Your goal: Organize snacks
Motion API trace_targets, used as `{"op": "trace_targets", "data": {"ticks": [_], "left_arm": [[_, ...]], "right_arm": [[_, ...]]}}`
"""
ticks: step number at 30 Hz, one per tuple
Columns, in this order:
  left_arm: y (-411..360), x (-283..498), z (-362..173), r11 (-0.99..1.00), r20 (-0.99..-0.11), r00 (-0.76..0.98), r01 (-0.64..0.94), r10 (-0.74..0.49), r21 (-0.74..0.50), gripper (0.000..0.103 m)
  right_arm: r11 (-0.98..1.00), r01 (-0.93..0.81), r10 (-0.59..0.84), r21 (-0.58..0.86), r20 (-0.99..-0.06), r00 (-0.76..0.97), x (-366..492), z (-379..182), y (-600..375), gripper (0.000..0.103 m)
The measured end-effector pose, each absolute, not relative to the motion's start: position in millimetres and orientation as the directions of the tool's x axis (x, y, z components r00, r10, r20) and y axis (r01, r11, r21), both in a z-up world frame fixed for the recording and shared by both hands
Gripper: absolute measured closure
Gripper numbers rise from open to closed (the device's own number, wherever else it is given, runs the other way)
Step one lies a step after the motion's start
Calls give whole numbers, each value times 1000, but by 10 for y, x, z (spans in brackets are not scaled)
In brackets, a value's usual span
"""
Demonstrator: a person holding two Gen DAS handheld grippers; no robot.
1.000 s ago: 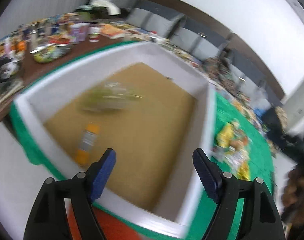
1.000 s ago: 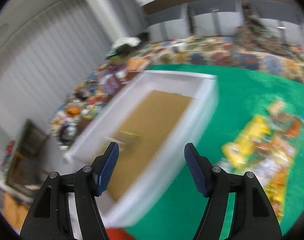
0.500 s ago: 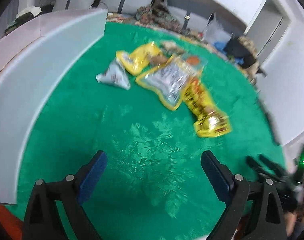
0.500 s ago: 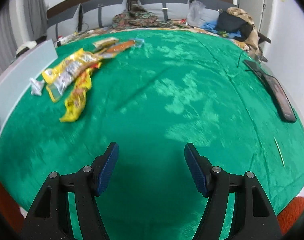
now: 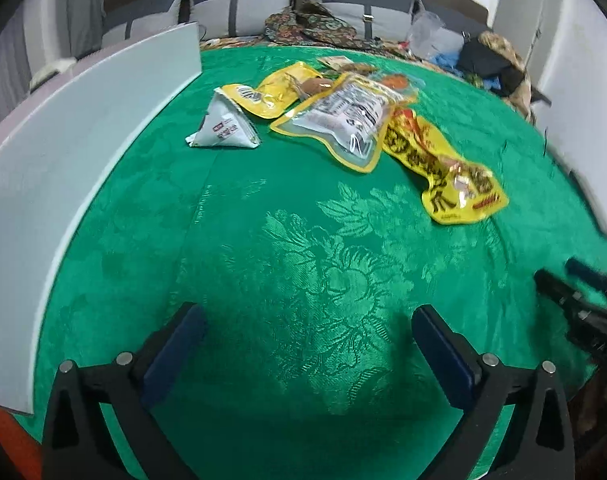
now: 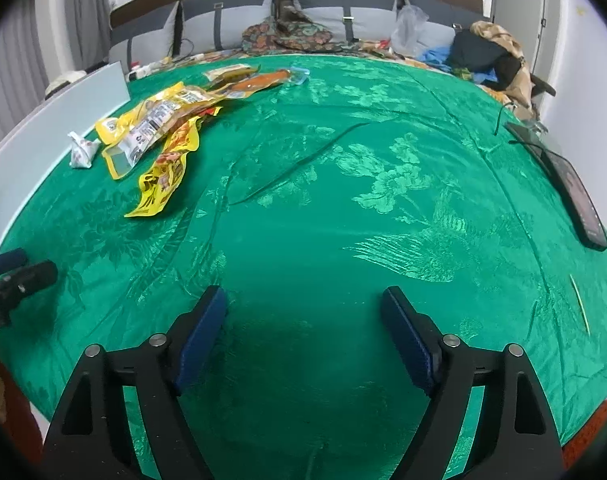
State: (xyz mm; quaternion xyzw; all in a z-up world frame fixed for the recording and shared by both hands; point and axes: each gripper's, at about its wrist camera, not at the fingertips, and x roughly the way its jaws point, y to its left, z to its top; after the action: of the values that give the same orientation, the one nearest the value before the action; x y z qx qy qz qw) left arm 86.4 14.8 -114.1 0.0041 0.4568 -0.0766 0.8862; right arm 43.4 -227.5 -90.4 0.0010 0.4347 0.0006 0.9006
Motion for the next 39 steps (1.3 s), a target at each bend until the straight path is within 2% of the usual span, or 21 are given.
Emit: {"op": "trace_targets", "data": {"ticks": [2, 39], "left_arm": [[102, 822, -1156, 988, -807, 581, 153, -104, -17, 0], [97, 784, -1165, 978, -800, 586, 208, -130, -7, 0]], "right_arm": [[1000, -5, 4, 1, -785, 620, 431, -900, -2274, 19], [1000, 14, -16, -9, -790, 612, 447, -905, -2237, 17]]}}
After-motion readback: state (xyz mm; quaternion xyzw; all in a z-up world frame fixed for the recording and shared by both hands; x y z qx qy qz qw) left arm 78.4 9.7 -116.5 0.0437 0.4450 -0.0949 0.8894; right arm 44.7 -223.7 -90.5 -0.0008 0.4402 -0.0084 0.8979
